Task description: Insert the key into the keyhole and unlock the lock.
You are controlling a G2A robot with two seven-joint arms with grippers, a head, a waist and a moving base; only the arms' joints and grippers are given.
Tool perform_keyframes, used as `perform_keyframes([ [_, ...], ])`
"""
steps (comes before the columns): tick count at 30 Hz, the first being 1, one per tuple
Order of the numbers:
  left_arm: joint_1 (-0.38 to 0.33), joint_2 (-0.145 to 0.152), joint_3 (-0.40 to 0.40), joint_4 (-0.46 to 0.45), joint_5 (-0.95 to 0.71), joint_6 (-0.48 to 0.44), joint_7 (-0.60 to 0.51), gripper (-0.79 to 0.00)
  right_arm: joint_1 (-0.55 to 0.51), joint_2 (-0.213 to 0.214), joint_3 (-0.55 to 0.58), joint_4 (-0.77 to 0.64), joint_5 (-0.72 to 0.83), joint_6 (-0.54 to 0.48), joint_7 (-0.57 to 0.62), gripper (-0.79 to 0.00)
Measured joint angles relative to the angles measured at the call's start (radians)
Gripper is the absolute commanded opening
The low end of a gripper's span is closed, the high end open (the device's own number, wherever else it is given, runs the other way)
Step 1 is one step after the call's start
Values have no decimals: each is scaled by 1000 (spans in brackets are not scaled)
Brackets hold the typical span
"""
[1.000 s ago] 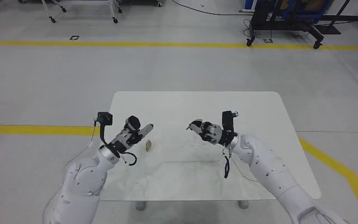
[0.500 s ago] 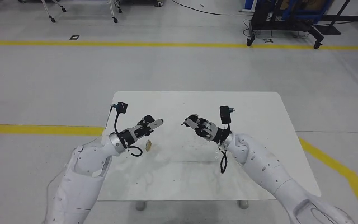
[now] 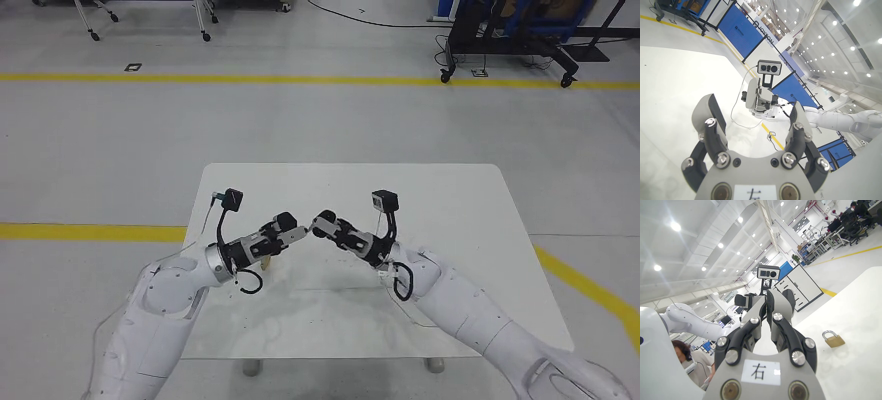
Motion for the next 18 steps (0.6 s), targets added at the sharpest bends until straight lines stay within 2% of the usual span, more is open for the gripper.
perform_keyframes([
  [3,-9,2,5,7,-5,2,-10,-520,1,-3,11,11,54,0,64,-785],
  [10,-20,5,16,15,-4,14,-15,-505,-7,-18,32,27,103,0,148,-785],
  [16,-26,6,36,18,15,27,-7,-526,-2,-41,30,51,123,0,191,-785],
  [18,-27,6,41,20,21,34,1,-557,1,-50,31,60,131,0,203,-785],
])
